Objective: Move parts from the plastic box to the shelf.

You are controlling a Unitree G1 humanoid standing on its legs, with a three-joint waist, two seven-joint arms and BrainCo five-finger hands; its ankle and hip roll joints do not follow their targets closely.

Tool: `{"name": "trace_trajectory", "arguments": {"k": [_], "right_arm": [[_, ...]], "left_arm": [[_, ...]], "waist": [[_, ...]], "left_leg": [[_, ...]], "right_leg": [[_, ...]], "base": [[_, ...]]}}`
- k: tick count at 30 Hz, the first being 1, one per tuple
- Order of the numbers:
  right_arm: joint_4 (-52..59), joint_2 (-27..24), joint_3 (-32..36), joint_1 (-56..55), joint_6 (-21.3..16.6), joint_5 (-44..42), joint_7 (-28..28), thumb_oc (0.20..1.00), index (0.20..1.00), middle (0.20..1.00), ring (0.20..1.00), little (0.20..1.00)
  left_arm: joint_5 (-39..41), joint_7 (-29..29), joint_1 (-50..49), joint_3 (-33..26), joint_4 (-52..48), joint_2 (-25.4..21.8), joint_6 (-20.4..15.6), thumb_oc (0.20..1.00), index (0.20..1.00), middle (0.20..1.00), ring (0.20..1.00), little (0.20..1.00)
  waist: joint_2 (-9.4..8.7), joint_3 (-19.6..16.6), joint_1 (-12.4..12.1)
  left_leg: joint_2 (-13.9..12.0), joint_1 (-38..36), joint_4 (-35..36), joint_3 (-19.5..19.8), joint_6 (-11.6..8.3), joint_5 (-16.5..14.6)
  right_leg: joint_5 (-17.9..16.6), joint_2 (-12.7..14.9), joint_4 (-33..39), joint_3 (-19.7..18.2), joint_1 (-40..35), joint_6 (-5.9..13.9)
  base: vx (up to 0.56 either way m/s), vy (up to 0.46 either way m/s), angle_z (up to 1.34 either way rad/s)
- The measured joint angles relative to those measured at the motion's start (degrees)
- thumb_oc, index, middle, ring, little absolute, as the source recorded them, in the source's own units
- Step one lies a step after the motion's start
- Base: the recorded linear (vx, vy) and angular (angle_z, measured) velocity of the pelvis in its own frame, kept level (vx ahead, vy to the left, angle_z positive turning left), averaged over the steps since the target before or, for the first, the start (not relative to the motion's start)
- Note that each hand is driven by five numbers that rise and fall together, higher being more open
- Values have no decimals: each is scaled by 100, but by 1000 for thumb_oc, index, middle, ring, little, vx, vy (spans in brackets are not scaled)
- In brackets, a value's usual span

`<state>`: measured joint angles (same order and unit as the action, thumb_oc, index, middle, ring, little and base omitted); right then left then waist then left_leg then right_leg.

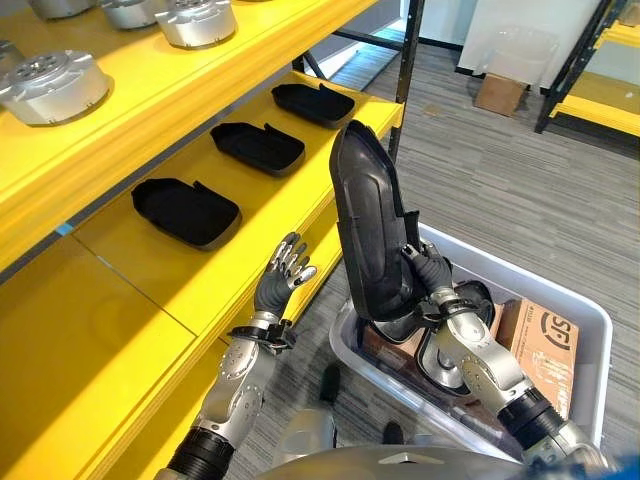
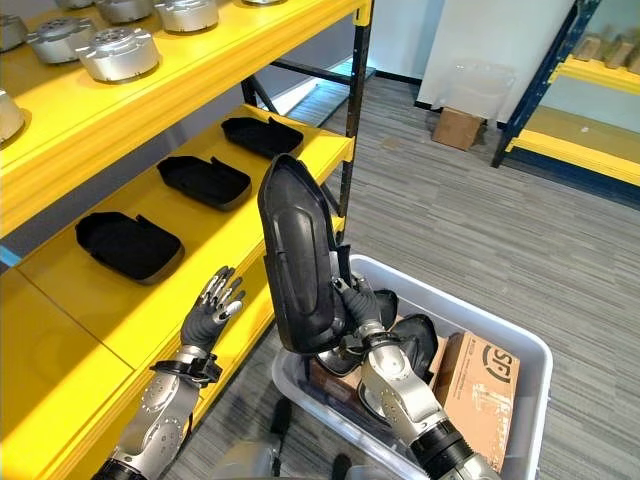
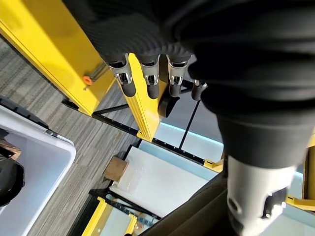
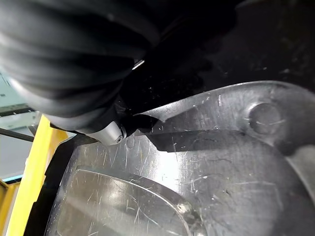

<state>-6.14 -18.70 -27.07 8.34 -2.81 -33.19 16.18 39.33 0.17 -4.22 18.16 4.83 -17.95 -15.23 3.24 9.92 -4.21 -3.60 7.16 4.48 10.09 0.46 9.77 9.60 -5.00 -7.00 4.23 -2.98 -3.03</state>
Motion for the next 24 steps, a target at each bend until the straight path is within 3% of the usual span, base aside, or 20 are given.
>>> {"name": "trace_trajectory", "arguments": {"k": [4,7,8,9,10,11,13,15,17,19,20,21,23,24], "right_arm": [[-7,-46,-109,-1,8,-198,-6,200,200,200,200,200],[18,-179,-94,-42,8,-388,67,200,200,200,200,200],[49,-243,-32,-161,6,-385,97,200,200,200,200,200],[82,-222,7,-287,9,-383,182,200,200,200,200,200],[103,-230,13,-314,11,-380,214,200,200,200,200,200],[201,-279,20,-396,25,-371,234,200,200,200,200,200],[394,-298,67,-444,27,-373,247,200,200,200,200,200],[774,-330,469,-776,27,-379,198,200,200,200,200,200],[873,-394,774,-874,26,-385,177,200,200,200,200,200],[867,-440,1153,-885,9,-389,158,200,200,200,200,200],[867,-570,1417,-852,-6,-458,150,200,200,200,200,200],[814,-599,1459,-838,-7,-493,146,200,200,200,200,200],[760,-524,1327,-794,1,-600,145,200,200,200,200,200],[745,-464,1093,-736,41,-599,100,200,200,200,200,200]], "left_arm": [[-3,-64,-61,163,16,27,67,1000,1000,1000,1000,1000],[0,-165,84,247,186,169,109,1000,1000,1000,1000,1000],[-2,-213,180,334,242,182,130,1000,1000,1000,1000,1000],[-9,-293,331,366,301,146,135,1000,1000,1000,1000,1000],[-9,-370,493,367,367,127,130,1000,1000,1000,1000,1000],[-8,-450,640,371,383,100,131,1000,1000,1000,1000,1000],[-7,-522,681,375,353,104,130,1000,1000,1000,1000,1000],[-10,-539,800,506,341,159,183,1000,1000,1000,1000,1000],[-8,-610,814,525,343,199,216,1000,1000,1000,1000,1000],[-19,-612,872,644,363,202,220,1000,1000,1000,1000,1000],[-65,-596,895,745,391,263,218,1000,1000,1000,1000,1000],[-75,-562,893,778,392,278,219,1000,1000,1000,1000,1000],[-75,-422,929,782,384,319,219,1000,1000,1000,1000,1000],[-75,-365,920,786,378,253,222,1000,1000,1000,1000,1000]], "waist": [[31,17,0],[237,140,78],[258,157,178],[80,237,338],[-59,332,473],[-277,408,578],[-337,430,772],[-442,442,1049],[-566,446,1184],[-550,409,1346],[-343,291,1373],[-291,248,1352],[-252,228,1331],[-115,141,1228]], "left_leg": [[-57,94,-217,42,23,-2],[-27,177,-302,-231,21,126],[-87,154,-205,-668,181,-138],[-180,128,-209,-1771,218,-764],[-181,135,-430,-2360,304,-827],[-238,122,-1176,-2967,260,-853],[-293,-143,-1648,-3051,155,-993],[-555,-432,-2230,-3481,78,-1324],[-715,-786,-2241,-3472,-25,-1403],[-1030,-1037,-2248,-3400,-112,-1402],[-1048,-1023,-1788,-3048,-18,-823],[-837,-1082,-1537,-3019,-73,-819],[-547,-1171,-1181,-3191,64,-788],[-530,-1154,-815,-3172,87,-804]], "right_leg": [[73,-100,-171,173,-20,-189],[85,-99,-157,489,-164,-213],[81,-54,-105,694,-234,-220],[54,231,-75,995,-283,-255],[85,444,-143,1150,-279,-305],[89,753,-141,1409,-306,-310],[101,916,-151,1473,-372,-264],[121,1149,-219,1990,-446,-214],[114,1335,-322,2047,-417,-201],[100,1552,-583,2086,-285,-140],[108,1731,-1048,1781,58,-99],[82,1895,-1251,1626,133,-7],[-45,2221,-1860,1396,419,214],[228,1954,-1534,1314,540,507]], "base": [[-79,-83,22],[-145,-9,52],[-143,38,115],[-98,67,145],[-50,63,158],[-100,170,115],[-148,248,73],[-91,267,82],[-64,320,51],[-53,396,55],[-61,463,86],[-67,433,94],[-63,348,128],[-52,345,139]]}}
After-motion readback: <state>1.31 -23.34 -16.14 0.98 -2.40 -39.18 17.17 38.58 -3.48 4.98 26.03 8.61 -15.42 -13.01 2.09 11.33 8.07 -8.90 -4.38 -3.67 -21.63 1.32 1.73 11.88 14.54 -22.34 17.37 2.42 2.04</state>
